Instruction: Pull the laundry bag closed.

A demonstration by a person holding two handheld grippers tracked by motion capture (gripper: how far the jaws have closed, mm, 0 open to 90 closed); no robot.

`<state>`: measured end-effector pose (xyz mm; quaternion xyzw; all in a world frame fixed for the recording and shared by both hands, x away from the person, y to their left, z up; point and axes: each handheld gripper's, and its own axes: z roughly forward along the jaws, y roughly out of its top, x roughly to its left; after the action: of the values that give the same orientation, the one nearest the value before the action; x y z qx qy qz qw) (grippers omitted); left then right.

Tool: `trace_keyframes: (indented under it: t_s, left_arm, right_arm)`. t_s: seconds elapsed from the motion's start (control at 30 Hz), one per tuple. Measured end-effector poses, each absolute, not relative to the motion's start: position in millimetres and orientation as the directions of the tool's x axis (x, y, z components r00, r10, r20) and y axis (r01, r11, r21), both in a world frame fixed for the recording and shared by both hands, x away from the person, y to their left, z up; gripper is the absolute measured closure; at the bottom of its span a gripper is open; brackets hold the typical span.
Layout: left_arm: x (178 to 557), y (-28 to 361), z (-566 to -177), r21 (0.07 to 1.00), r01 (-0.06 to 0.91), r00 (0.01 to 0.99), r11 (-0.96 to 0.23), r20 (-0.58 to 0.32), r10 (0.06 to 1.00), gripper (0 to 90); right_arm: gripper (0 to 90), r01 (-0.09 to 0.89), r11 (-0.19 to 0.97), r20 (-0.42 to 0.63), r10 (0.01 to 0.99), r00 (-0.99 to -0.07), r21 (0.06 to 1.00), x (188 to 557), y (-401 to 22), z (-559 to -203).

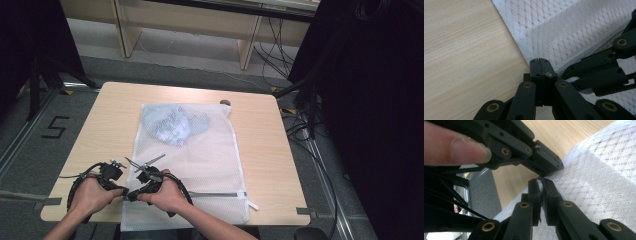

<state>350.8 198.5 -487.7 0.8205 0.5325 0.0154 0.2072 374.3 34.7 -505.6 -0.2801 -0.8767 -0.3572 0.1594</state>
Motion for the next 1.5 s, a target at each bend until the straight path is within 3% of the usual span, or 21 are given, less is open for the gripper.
trace_keyframes:
  t_s: [0.4,0.43,0.57,1.5]
  left_arm:
    - [348.0,193.3,-488.6,0.38,0.857,0.434,-0.347,-0.17,0.885,90.0]
    - [350.1,194.3,-487.4,0.381,0.828,0.488,-0.412,-0.126,0.864,90.0]
    - [349.7,190.3,-486.0,0.368,0.81,0.519,-0.457,-0.086,0.85,90.0]
    - [345.4,185.0,-486.5,0.381,0.776,0.557,-0.502,-0.04,0.83,90.0]
  right_arm:
    - [86.7,0.652,0.56,0.536,0.385,-0.751,0.511,375.4,35.5,-510.3]
    - [86.8,0.667,0.554,0.543,0.4,-0.738,0.498,374.4,35.3,-509.7]
    - [86.9,0.673,0.549,0.523,0.429,-0.736,0.496,371.0,32.0,-509.9]
    - [87.1,0.715,0.524,0.528,0.485,-0.697,0.462,369.1,19.4,-499.6]
